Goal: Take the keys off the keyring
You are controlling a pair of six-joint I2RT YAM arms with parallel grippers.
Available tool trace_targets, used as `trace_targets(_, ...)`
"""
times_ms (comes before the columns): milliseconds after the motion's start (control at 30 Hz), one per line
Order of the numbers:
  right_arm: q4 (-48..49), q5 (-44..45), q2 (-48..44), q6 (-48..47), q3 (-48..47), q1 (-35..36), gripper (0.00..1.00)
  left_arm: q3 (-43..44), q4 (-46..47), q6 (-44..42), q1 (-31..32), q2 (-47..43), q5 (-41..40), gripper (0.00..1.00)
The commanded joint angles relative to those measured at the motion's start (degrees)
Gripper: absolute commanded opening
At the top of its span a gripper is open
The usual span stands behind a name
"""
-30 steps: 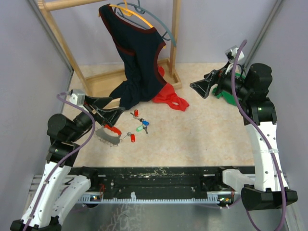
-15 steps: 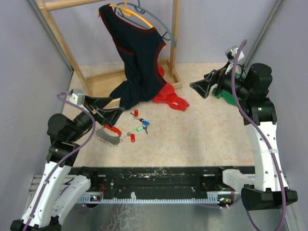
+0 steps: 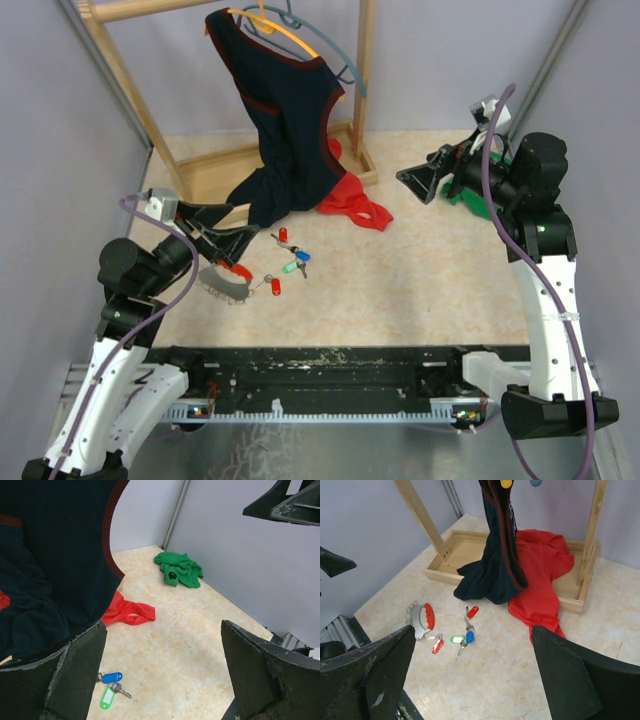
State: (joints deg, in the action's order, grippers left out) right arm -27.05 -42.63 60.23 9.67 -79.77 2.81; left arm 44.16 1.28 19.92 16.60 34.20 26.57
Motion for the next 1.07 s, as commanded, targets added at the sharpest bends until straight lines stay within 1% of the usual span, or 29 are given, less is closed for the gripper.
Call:
trace_targets(0, 2.4, 1.3, -1.8, 0.0, -0.8, -0.4, 0.99, 0.4, -0.6, -1.7, -0.2, -1.6, -0.2, 1.00)
trace_targets(1033, 2.9, 2.0, -1.9, -2.4, 0.1, -0.5, 0.99, -0.1, -0.4, -1.6, -0.2, -0.9, -0.1, 1.00)
